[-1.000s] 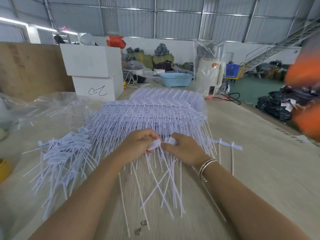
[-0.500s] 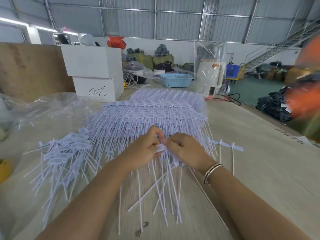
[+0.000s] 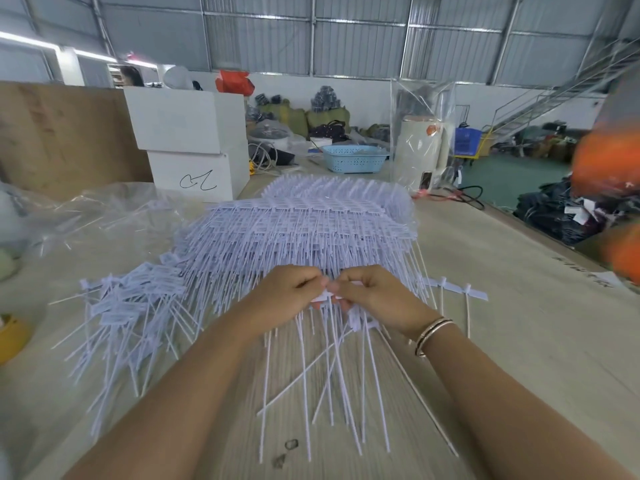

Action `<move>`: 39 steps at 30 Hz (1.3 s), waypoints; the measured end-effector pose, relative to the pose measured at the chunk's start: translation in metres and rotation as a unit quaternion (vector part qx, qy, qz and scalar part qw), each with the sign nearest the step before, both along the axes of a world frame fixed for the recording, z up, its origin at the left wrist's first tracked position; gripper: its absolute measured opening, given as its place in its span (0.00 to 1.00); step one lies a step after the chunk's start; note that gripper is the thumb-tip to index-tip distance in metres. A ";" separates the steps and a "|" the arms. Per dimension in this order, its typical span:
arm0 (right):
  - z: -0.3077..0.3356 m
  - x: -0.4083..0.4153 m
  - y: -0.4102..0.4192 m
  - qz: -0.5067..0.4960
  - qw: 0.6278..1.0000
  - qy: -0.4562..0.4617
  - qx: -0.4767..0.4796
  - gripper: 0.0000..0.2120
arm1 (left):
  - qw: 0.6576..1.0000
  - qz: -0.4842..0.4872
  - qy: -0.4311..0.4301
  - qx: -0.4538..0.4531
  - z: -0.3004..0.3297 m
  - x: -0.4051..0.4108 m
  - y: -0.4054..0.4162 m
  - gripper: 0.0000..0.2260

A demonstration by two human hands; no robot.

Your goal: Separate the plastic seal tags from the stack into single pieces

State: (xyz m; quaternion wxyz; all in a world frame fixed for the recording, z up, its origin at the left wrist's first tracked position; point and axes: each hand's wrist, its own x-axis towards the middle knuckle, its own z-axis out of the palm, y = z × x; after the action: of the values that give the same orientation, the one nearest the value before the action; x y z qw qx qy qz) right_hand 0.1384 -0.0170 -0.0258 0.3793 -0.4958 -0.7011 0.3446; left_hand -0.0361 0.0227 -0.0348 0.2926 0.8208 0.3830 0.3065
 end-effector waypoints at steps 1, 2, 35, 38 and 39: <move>0.001 0.000 -0.001 0.005 1.000 0.011 0.003 0.19 | 1.000 -0.005 -0.011 -0.015 0.001 0.000 -0.001 0.14; 0.001 0.000 -0.002 0.007 1.000 0.025 0.011 0.18 | 0.999 -0.011 -0.027 -0.028 0.001 0.000 -0.001 0.14; -0.017 -0.012 0.012 -0.058 0.992 0.021 0.107 0.08 | 0.992 -0.041 -0.121 -0.021 -0.001 0.008 -0.008 0.19; -0.016 -0.008 0.012 -0.046 0.997 0.011 0.064 0.12 | 0.992 -0.037 -0.121 -0.023 -0.005 0.000 -0.003 0.16; -0.016 -0.007 0.012 -0.039 0.997 0.019 0.059 0.13 | 0.994 -0.032 -0.103 -0.025 -0.007 -0.003 -0.001 0.14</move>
State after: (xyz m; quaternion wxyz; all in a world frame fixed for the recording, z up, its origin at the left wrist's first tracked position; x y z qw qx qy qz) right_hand 0.1315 -0.0053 -0.0413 0.4342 -0.4931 -0.6929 0.2969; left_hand -0.0392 0.0221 -0.0413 0.3609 0.7893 0.3316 0.3699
